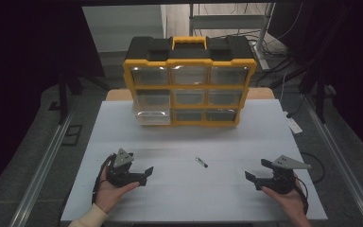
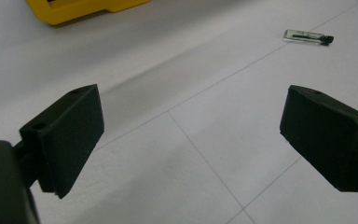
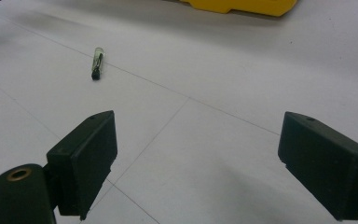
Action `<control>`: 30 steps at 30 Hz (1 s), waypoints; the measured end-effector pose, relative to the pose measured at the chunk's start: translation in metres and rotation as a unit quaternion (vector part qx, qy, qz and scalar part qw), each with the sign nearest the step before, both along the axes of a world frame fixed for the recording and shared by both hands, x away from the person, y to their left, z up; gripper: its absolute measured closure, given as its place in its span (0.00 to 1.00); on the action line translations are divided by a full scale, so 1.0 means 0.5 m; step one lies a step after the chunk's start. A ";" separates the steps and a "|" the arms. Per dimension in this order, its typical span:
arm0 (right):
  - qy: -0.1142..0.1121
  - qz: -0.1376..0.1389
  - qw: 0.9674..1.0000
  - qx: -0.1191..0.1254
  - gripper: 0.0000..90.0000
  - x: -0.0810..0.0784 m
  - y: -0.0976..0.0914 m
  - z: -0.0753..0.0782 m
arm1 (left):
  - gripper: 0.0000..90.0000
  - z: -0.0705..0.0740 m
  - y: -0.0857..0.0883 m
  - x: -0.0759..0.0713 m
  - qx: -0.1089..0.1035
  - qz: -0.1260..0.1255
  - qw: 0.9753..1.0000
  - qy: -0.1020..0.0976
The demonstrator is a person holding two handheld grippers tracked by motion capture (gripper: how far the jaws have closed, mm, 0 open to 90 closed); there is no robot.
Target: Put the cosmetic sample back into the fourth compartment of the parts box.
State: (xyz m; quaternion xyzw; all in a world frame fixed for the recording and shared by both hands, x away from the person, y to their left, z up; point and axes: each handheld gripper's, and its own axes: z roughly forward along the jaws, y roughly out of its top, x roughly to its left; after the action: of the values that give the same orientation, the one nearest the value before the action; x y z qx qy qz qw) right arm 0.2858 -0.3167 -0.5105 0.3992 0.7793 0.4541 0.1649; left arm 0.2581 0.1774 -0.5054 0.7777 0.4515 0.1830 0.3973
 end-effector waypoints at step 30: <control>0.000 -0.005 1.000 -0.006 0.14 0.002 0.001 -0.002 | 0.08 0.020 -0.098 0.043 0.003 -0.034 0.999 0.020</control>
State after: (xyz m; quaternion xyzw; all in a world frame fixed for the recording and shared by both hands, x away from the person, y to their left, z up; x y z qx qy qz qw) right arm 0.2867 -0.3164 -0.5116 0.4021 0.7800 0.4484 0.1696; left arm 0.2798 0.1286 -0.4956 0.7972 0.4321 0.1554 0.3919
